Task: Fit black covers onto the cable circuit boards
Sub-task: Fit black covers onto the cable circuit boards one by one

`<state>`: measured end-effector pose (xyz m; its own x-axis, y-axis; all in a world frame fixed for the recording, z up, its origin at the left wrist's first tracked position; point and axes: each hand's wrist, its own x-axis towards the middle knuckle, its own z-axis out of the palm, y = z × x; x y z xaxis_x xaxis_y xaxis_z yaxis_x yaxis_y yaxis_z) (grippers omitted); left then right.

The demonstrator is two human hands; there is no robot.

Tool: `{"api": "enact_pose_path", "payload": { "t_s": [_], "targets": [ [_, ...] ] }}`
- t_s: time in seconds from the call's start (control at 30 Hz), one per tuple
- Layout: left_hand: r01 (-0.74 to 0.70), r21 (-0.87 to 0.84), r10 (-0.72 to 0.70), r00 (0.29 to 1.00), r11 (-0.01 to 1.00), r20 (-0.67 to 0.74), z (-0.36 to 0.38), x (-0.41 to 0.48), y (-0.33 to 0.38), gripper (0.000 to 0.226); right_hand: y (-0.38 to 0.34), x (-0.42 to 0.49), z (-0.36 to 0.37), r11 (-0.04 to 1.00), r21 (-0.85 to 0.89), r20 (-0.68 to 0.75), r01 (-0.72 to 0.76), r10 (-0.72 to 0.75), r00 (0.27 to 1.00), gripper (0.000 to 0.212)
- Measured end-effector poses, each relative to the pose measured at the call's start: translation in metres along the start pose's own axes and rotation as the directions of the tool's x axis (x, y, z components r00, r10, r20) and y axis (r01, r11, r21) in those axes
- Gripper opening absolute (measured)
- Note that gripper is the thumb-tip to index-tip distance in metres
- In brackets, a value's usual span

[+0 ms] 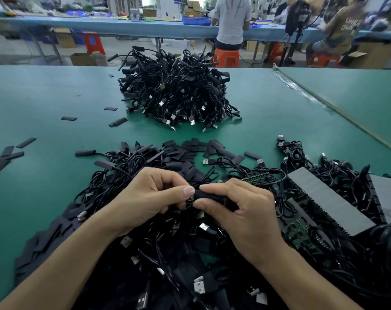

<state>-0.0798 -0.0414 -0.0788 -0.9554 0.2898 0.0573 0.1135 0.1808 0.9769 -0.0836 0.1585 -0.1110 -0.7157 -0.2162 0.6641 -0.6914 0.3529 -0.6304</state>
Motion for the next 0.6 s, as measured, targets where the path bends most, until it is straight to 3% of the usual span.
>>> {"api": "enact_pose_path", "payload": {
  "t_s": [0.1,0.23,0.43,0.6],
  "targets": [
    [-0.006,0.010,0.006,1.000,1.000,-0.026,0.0014,-0.0006,0.0002,0.022,-0.0001,0.0003,0.0005,1.000,-0.011,-0.036,0.005,-0.006,0.999,0.025],
    [-0.029,-0.057,0.024,0.995,0.998,-0.095,0.0032,-0.0018,0.0003,0.002,-0.0010,0.0007,-0.0004,1.000,-0.030,-0.060,0.005,-0.007,0.998,0.024],
    [-0.041,-0.064,0.034,0.993,0.997,-0.111,0.0042,-0.0025,-0.0001,0.018,-0.0026,0.0021,-0.0001,0.999,-0.038,-0.085,-0.021,0.017,0.996,0.028],
    [-0.029,-0.134,0.016,0.995,0.991,-0.098,0.0048,-0.0004,0.0001,0.010,-0.0040,0.0013,0.0002,0.999,-0.018,-0.053,-0.030,0.029,0.998,0.028]
  ]
}}
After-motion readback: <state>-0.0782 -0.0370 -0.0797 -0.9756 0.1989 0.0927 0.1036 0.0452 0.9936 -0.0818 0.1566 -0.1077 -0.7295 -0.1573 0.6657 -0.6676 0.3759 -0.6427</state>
